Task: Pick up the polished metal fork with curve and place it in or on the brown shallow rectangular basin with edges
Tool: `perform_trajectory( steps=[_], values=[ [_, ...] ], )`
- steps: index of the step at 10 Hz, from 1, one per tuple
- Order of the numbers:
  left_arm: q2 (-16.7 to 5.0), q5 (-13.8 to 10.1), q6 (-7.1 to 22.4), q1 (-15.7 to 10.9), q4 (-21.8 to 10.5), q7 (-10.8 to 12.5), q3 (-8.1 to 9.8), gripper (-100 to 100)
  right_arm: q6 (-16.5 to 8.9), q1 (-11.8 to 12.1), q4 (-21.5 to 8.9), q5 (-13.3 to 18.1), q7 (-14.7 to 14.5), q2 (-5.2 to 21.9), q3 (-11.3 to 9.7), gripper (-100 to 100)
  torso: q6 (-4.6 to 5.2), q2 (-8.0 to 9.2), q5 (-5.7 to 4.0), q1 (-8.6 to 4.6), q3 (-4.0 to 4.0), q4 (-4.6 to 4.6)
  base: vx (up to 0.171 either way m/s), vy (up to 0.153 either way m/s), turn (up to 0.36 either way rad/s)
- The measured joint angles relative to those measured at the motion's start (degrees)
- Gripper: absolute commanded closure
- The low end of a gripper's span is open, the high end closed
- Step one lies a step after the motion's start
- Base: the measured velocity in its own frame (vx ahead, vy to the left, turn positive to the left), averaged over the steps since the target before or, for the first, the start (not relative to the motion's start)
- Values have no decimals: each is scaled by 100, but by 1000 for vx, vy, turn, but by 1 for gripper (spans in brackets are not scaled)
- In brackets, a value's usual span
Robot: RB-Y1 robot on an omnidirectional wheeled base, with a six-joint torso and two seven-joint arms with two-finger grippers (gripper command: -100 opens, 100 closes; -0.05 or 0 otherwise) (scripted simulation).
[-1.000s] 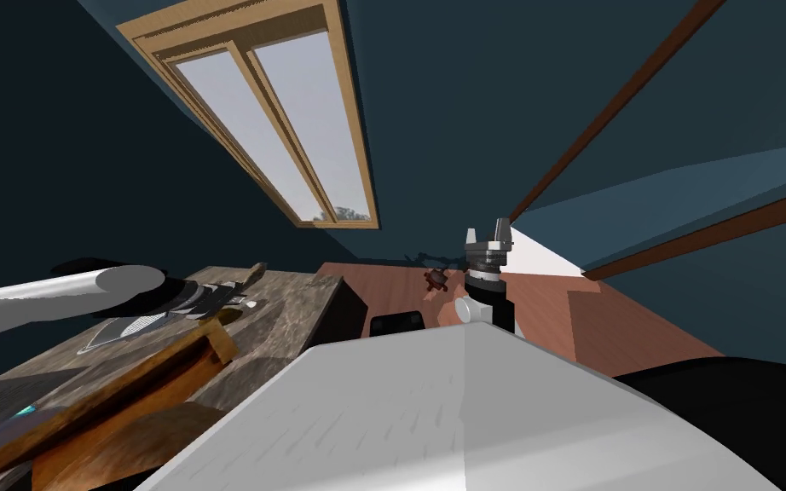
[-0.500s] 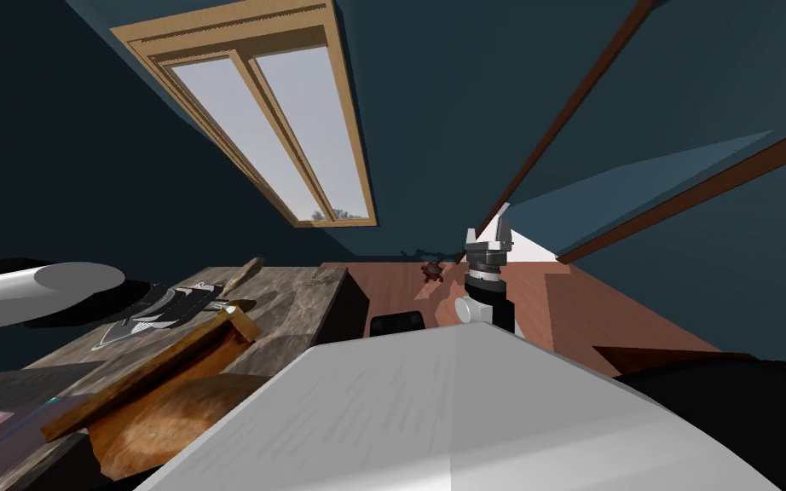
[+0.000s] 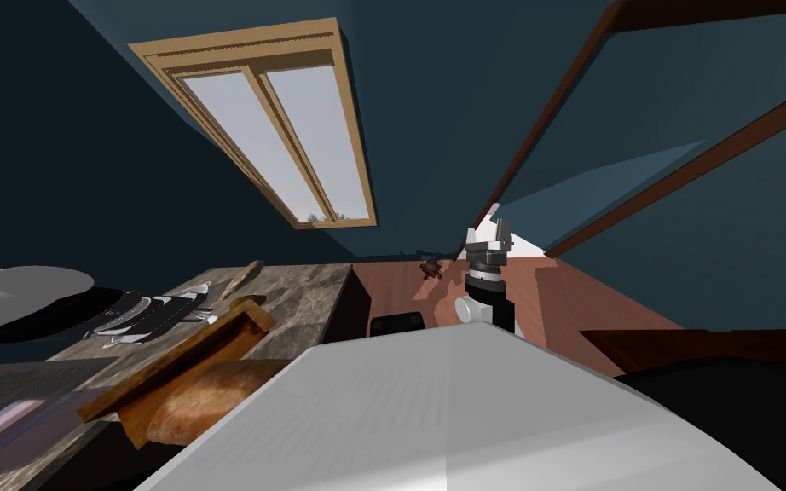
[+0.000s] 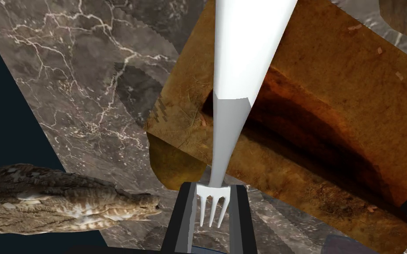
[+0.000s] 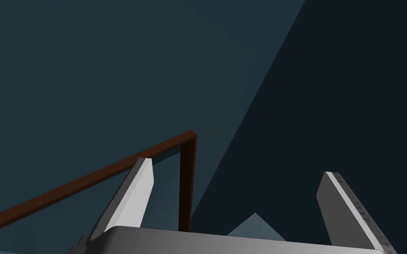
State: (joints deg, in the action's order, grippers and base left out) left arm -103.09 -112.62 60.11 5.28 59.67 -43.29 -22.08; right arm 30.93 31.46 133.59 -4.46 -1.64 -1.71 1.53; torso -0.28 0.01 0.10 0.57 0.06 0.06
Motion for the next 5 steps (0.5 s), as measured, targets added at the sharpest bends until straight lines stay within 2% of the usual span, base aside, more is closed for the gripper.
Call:
perform_trajectory(
  steps=[2, 3, 4, 5],
  values=[
    [39, -8, 144, -2, -164, -67, -75, 100, 0, 0, 0, 0, 0, 0, 0, 0, 3, -7, 1, 2, -5, -3, -39, 35, -40],
    [-7, -104, 135, 91, -166, -108, -79, 100, 0, 0, 0, 0, 0, 0, 0, 0, 0, -15, -2, -12, -10, -5, -46, 42, -132],
    [-103, -323, 107, 338, -161, -165, -149, 100, 0, 0, 0, 0, 0, 0, 0, 0, 3, -11, -1, -6, -9, -6, -56, 62, -80],
    [-88, -321, 178, 330, -225, -191, -189, 100, 0, 0, 0, 0, 0, 0, 0, 0, 2, -12, -1, 1, -9, -5, -48, 64, -105]
  ],
)
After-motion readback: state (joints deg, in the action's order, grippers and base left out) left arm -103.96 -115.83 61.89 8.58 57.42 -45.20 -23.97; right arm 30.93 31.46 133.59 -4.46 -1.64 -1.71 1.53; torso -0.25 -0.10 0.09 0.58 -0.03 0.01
